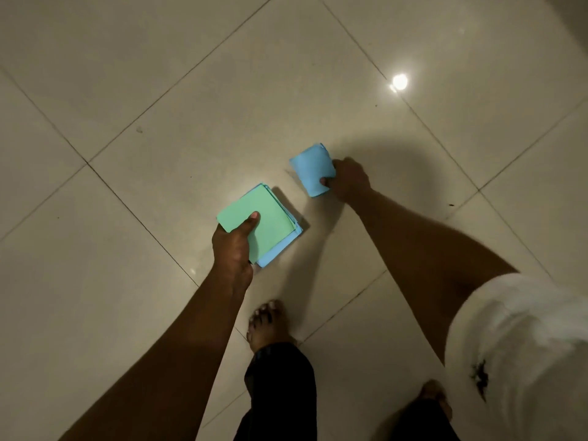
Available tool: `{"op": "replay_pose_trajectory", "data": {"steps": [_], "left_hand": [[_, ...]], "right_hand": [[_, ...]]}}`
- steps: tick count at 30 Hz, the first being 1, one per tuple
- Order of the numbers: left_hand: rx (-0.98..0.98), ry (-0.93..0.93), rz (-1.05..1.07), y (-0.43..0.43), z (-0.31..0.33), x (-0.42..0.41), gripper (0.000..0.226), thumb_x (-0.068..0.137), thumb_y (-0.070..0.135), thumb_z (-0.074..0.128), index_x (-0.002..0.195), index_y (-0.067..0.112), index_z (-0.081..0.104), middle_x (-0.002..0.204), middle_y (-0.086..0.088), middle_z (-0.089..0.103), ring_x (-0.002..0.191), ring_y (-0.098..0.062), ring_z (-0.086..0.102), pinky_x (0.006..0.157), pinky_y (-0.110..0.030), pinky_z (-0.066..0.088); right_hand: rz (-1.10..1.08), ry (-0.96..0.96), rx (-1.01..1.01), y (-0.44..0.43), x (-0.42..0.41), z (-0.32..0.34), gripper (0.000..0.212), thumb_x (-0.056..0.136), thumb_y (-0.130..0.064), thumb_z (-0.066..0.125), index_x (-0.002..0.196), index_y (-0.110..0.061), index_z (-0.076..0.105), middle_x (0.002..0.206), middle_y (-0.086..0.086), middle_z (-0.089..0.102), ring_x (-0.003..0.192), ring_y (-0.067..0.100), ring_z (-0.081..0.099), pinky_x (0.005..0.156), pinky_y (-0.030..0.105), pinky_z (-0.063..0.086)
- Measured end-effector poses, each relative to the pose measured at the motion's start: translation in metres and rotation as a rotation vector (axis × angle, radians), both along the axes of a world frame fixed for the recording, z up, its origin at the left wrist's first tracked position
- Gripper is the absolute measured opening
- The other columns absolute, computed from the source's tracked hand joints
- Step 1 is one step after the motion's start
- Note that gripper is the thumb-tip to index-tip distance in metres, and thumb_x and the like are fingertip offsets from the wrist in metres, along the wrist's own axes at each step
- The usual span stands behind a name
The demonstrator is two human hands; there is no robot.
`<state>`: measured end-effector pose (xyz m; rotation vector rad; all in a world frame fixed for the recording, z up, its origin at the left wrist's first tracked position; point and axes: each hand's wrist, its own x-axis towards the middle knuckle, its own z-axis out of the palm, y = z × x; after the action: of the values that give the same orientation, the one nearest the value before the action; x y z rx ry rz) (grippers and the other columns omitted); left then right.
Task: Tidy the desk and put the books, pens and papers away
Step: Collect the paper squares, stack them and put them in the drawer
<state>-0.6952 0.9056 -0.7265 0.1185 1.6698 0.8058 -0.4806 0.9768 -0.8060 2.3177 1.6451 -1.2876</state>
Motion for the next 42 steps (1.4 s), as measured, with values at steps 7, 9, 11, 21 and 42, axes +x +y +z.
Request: {"op": "replay_pose_trajectory", "data": {"steps": [7, 9, 11, 21, 42], "left_hand": [[-0.003, -0.025, -0.12, -0.033, 0.091, 0.069, 0.034, 0.08, 0.006, 0.071, 0.113, 0.012, 0.062, 0.113, -0.009, 0.067, 0.099, -0.03, 0.064, 0.087, -0.044, 0.052], [0.023, -0.07, -0.181, -0.041, 0.124, 0.097, 0.036, 0.082, 0.009, 0.068, 0.118, 0.012, 0.061, 0.115, -0.011, 0.067, 0.103, -0.032, 0.064, 0.087, -0.046, 0.053], [0.047, -0.127, -0.228, -0.048, 0.167, 0.132, 0.033, 0.087, 0.02, 0.063, 0.119, 0.013, 0.06, 0.114, -0.01, 0.068, 0.1, -0.03, 0.065, 0.08, -0.04, 0.056], [0.203, -0.262, -0.521, -0.106, 0.42, 0.272, 0.043, 0.079, 0.021, 0.074, 0.118, 0.012, 0.06, 0.113, -0.017, 0.067, 0.096, -0.036, 0.067, 0.077, -0.048, 0.057], [0.451, -0.61, -1.112, -0.301, 0.753, 0.385, 0.031, 0.086, 0.017, 0.066, 0.116, 0.018, 0.059, 0.11, -0.008, 0.069, 0.102, -0.03, 0.066, 0.087, -0.053, 0.053]], "right_hand": [[-0.498, 0.613, 0.046, -0.102, 0.064, 0.188, 0.022, 0.086, -0.024, 0.066, 0.104, -0.013, 0.06, 0.082, -0.004, 0.065, 0.058, 0.002, 0.058, 0.049, 0.012, 0.042], [-0.462, 0.606, 0.044, -0.123, 0.079, 0.238, 0.02, 0.085, -0.022, 0.067, 0.102, -0.013, 0.061, 0.08, -0.005, 0.065, 0.056, -0.001, 0.057, 0.05, 0.011, 0.042], [-0.43, 0.553, 0.06, -0.141, 0.097, 0.286, 0.023, 0.084, -0.023, 0.069, 0.103, -0.012, 0.063, 0.081, -0.005, 0.065, 0.061, 0.003, 0.058, 0.058, 0.015, 0.044], [-0.387, -0.088, 0.309, -0.234, 0.172, 0.53, 0.047, 0.08, -0.051, 0.064, 0.114, -0.02, 0.052, 0.106, -0.002, 0.061, 0.097, 0.016, 0.055, 0.067, 0.026, 0.04], [-1.99, 0.684, 1.329, -0.439, 0.209, 0.853, 0.042, 0.098, -0.045, 0.035, 0.092, -0.013, 0.063, 0.085, 0.006, 0.071, 0.074, 0.02, 0.069, 0.056, 0.026, 0.054]]}}
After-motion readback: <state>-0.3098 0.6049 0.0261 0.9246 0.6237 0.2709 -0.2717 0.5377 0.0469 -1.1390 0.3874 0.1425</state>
